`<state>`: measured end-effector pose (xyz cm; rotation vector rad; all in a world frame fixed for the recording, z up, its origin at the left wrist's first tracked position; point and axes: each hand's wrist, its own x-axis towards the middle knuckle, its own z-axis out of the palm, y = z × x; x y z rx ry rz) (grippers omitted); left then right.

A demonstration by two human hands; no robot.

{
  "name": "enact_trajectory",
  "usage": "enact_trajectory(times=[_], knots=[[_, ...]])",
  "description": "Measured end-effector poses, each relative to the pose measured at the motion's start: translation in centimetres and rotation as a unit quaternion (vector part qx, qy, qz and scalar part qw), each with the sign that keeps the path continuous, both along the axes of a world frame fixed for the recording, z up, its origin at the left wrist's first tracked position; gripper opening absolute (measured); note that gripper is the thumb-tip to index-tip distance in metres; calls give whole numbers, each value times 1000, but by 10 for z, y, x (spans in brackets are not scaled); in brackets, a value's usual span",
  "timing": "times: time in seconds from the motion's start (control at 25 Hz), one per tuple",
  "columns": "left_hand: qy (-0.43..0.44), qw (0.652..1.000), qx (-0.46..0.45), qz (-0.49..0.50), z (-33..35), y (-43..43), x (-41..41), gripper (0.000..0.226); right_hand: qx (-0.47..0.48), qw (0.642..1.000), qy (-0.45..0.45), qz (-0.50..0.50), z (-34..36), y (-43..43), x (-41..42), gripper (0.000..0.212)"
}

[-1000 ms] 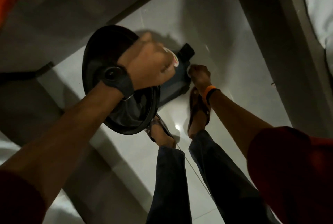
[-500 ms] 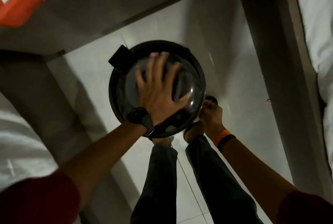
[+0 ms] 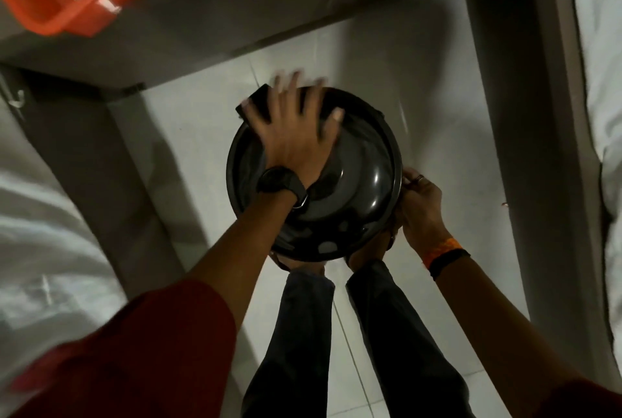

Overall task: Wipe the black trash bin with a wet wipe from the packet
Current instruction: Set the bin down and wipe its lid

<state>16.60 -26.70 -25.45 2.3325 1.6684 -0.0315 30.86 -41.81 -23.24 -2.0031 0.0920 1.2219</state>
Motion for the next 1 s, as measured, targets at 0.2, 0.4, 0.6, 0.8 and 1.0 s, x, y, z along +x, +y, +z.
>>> enact_trajectory(times=[0.2, 0.4, 0.6, 0.8, 1.0], knots=[[12, 939, -73, 337, 0, -20, -36, 49, 10, 991, 5, -131, 2, 6, -22, 31], [-59, 984, -91, 142, 6, 14, 3, 39, -15, 976, 2, -216, -13, -1, -14, 28], [-55, 992, -86, -78, 7, 52, 48, 29, -17, 976, -47, -210, -22, 23, -16, 26], [-68, 992, -94, -39, 1, 60, 48, 31, -65, 974, -99, -196, -28, 19, -4, 28], [-176, 981, -70, 47, 27, 83, 14, 29, -157, 973, -168, -11, -8, -45, -8, 31]])
